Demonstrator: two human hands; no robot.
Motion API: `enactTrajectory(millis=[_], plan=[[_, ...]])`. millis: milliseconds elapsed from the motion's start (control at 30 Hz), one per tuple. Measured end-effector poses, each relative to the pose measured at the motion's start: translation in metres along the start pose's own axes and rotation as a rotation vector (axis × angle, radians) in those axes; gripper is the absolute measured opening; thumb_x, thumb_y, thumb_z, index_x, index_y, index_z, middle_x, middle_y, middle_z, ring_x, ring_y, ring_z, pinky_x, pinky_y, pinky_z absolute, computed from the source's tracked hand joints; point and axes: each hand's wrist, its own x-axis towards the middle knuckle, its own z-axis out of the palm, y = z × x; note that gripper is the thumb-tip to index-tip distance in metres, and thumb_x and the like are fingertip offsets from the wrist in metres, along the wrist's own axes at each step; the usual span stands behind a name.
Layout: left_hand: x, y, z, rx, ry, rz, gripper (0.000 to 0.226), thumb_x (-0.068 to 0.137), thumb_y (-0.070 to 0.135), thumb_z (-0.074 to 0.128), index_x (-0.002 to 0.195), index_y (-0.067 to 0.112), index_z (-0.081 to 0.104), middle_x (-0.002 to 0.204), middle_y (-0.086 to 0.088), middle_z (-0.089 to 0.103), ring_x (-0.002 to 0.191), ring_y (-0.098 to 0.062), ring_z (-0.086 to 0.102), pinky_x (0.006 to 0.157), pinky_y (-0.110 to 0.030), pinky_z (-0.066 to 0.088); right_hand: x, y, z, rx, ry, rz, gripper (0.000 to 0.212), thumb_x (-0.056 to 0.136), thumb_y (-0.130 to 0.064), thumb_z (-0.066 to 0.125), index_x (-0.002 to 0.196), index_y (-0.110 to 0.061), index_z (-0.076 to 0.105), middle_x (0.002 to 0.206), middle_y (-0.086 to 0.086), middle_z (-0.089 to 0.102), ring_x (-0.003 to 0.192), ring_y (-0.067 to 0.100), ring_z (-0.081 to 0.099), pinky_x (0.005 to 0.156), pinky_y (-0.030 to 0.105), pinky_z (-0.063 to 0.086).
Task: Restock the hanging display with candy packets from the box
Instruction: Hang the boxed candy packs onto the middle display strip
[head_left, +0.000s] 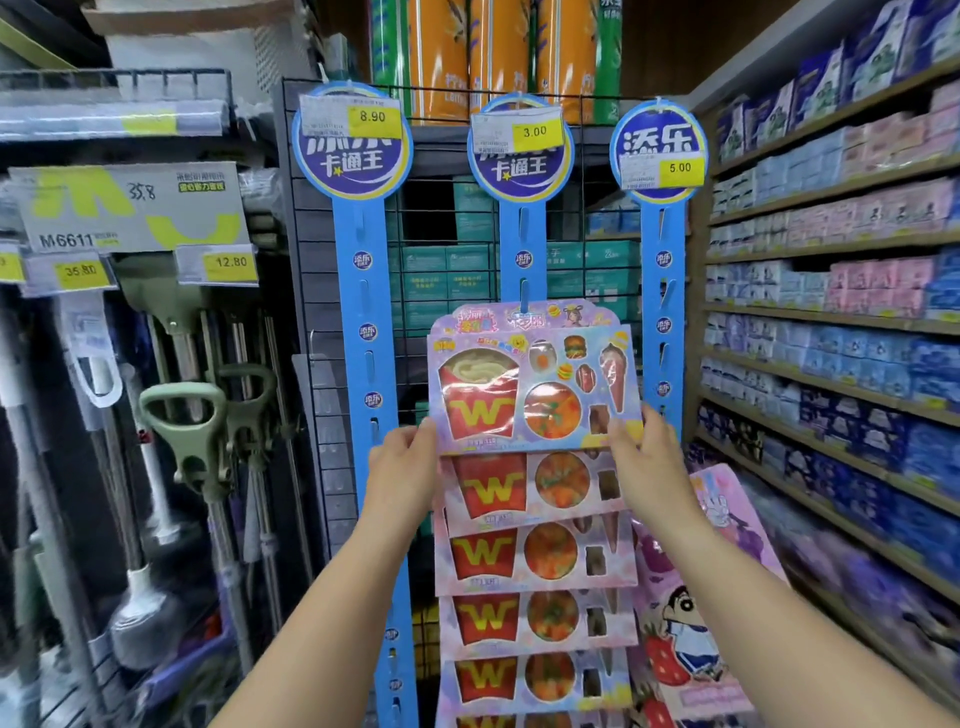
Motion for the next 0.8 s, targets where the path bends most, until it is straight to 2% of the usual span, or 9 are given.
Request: enactTrajectory(millis=[100, 200, 267, 367, 500, 600, 667, 733, 800], plan=[[-0.011, -0.034, -0.002, -0.027, 0.013, -0.087, 0.032, 0.099, 0.041, 0.032, 0.077, 0.022, 0.046, 0.087, -0.008, 0.049, 0.077, -0.024, 0.048, 0.074, -0.038, 0.040, -0.027, 0.023, 0.009, 0.016, 0.038, 0.040, 0.050, 0.097, -0.040, 0.039, 0.142, -0.018, 0.033, 0.143, 0.008, 0.033, 0.135, 0.027, 0.031, 0.109, 0.044, 0.028], [-0.021, -0.075, -0.006, 0.016, -0.018, -0.164, 0.033, 0.099, 0.045, 0.032, 0.091, 0.019, 0.051, 0.088, -0.004, 0.053, 0.084, -0.026, 0.053, 0.083, -0.042, 0.047, -0.053, 0.040, 0.019, 0.031, 0.073, 0.095, 0.054, 0.098, -0.033, 0.041, 0.146, -0.015, 0.026, 0.149, 0.006, 0.024, 0.138, 0.025, 0.024, 0.109, 0.040, 0.025], [-0.028, -0.102, -0.012, 0.051, -0.052, -0.196, 0.032, 0.099, 0.045, 0.033, 0.085, 0.020, 0.048, 0.086, -0.004, 0.053, 0.086, -0.028, 0.057, 0.083, -0.043, 0.050, -0.071, 0.051, 0.026, 0.026, 0.098, 0.154, 0.055, 0.098, -0.032, 0.041, 0.146, -0.014, 0.025, 0.152, 0.006, 0.018, 0.140, 0.024, 0.022, 0.110, 0.038, 0.024], [-0.040, -0.143, -0.025, 0.097, -0.111, -0.236, 0.034, 0.099, 0.041, 0.036, 0.071, 0.024, 0.041, 0.075, -0.001, 0.048, 0.080, -0.025, 0.056, 0.072, -0.036, 0.045, -0.105, 0.068, 0.040, 0.009, 0.126, 0.237, 0.053, 0.097, -0.031, 0.042, 0.146, -0.013, 0.028, 0.151, 0.007, 0.019, 0.136, 0.026, 0.030, 0.108, 0.036, 0.027], [-0.067, -0.203, -0.050, 0.108, -0.208, -0.313, 0.037, 0.099, 0.040, 0.037, 0.065, 0.024, 0.035, 0.069, 0.000, 0.042, 0.072, -0.021, 0.045, 0.070, -0.034, 0.034, -0.161, 0.102, 0.069, -0.026, 0.139, 0.352, 0.052, 0.097, -0.031, 0.042, 0.146, -0.015, 0.029, 0.149, 0.004, 0.019, 0.133, 0.024, 0.035, 0.109, 0.037, 0.030], [-0.092, -0.254, -0.069, 0.083, -0.321, -0.436, 0.036, 0.093, 0.043, 0.040, 0.064, 0.024, 0.031, 0.059, 0.002, 0.035, 0.054, -0.021, 0.035, 0.056, -0.034, 0.028, -0.209, 0.135, 0.098, -0.081, 0.075, 0.470, 0.044, 0.097, -0.029, 0.043, 0.139, -0.017, 0.040, 0.145, 0.004, 0.030, 0.129, 0.022, 0.041, 0.103, 0.031, 0.031], [-0.110, -0.291, -0.080, 0.077, -0.379, -0.544, 0.033, 0.085, 0.045, 0.040, 0.063, 0.022, 0.030, 0.052, 0.004, 0.029, 0.047, -0.018, 0.025, 0.051, -0.033, 0.020, -0.244, 0.162, 0.119, -0.148, 0.003, 0.573, 0.045, 0.092, -0.035, 0.045, 0.134, -0.019, 0.047, 0.142, 0.006, 0.039, 0.125, 0.023, 0.045, 0.108, 0.038, 0.031], [-0.132, -0.328, -0.088, 0.094, -0.393, -0.649, 0.031, 0.087, 0.040, 0.042, 0.065, 0.018, 0.035, 0.056, -0.001, 0.034, 0.049, -0.020, 0.030, 0.054, -0.031, 0.027, -0.279, 0.190, 0.139, -0.172, -0.062, 0.659, 0.043, 0.091, -0.033, 0.047, 0.129, -0.014, 0.052, 0.135, 0.013, 0.047, 0.119, 0.025, 0.049, 0.105, 0.038, 0.037], [-0.154, -0.363, -0.094, 0.143, -0.396, -0.737, 0.031, 0.095, 0.035, 0.041, 0.072, 0.014, 0.046, 0.071, -0.010, 0.048, 0.063, -0.026, 0.049, 0.066, -0.034, 0.036, -0.313, 0.213, 0.155, -0.189, -0.123, 0.747, 0.038, 0.096, -0.020, 0.047, 0.130, -0.005, 0.052, 0.131, 0.017, 0.049, 0.119, 0.029, 0.048, 0.101, 0.034, 0.035]])
